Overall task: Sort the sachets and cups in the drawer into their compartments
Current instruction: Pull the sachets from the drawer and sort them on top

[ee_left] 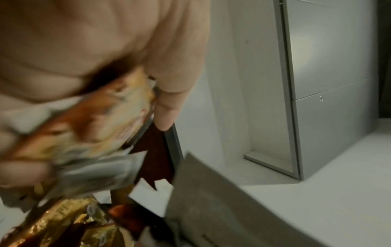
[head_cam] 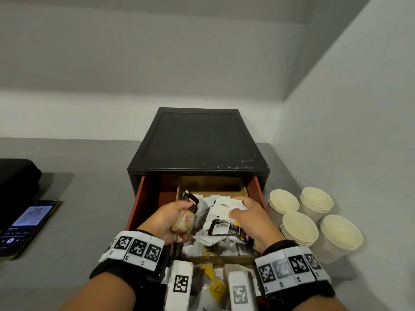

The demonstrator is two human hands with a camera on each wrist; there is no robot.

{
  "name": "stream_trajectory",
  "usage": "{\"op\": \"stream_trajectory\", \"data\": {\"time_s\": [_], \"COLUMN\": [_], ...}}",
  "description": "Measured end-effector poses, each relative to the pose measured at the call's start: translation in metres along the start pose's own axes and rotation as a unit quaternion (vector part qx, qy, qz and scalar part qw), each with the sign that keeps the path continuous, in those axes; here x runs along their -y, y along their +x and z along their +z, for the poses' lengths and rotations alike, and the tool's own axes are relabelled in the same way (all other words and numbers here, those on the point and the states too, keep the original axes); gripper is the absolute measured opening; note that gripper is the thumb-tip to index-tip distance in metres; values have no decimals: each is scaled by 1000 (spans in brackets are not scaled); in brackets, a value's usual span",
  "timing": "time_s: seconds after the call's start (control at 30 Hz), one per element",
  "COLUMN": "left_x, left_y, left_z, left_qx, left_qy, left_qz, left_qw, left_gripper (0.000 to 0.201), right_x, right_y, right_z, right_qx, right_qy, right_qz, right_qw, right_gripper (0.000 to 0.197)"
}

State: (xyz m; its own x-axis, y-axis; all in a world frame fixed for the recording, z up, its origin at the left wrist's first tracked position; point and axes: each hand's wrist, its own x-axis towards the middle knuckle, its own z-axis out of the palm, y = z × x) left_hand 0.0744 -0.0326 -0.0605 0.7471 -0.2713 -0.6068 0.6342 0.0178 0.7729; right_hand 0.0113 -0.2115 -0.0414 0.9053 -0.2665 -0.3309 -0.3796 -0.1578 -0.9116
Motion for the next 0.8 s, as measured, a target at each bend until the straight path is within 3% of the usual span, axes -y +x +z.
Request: {"op": "stream_trajectory", "data": {"time_s": [0.17, 0.3, 0.4, 0.47, 0.53, 0.6, 0.8], "left_x": [5, 3, -2, -5, -8, -9, -14], "left_y": [-2, 3, -8, -19, -31, -34, -19], "left_z": [4, 12, 14, 19, 29, 37, 42], "left_qx": [-17, -89, -126, -85, 21, 99, 92], "left_qy": [33, 82, 136, 126, 85, 33, -62], "left_qz": [26, 117, 184, 194, 162, 135, 125], "left_qw": [999, 986, 965, 969, 983, 985, 986], "left_gripper": [17, 36, 36, 40, 44, 34, 34], "right_x": [7, 13, 16, 18, 20, 23, 29], "right_y": [-8, -11, -11, -11, -11, -10, -5], "right_z": [-9, -7, -6, -3, 2, 7, 14], "right_qx": [-28, -32, -34, -34, -27, -21, -10], "right_qy": [16, 13, 2, -4, -6, -7, 23], "right_qz": [-28, -66, -103, -126, -147, -171, -206], "right_qw": [999, 997, 994, 992, 989, 985, 978], "right_gripper": [38, 33, 34, 34, 35, 37, 35]}}
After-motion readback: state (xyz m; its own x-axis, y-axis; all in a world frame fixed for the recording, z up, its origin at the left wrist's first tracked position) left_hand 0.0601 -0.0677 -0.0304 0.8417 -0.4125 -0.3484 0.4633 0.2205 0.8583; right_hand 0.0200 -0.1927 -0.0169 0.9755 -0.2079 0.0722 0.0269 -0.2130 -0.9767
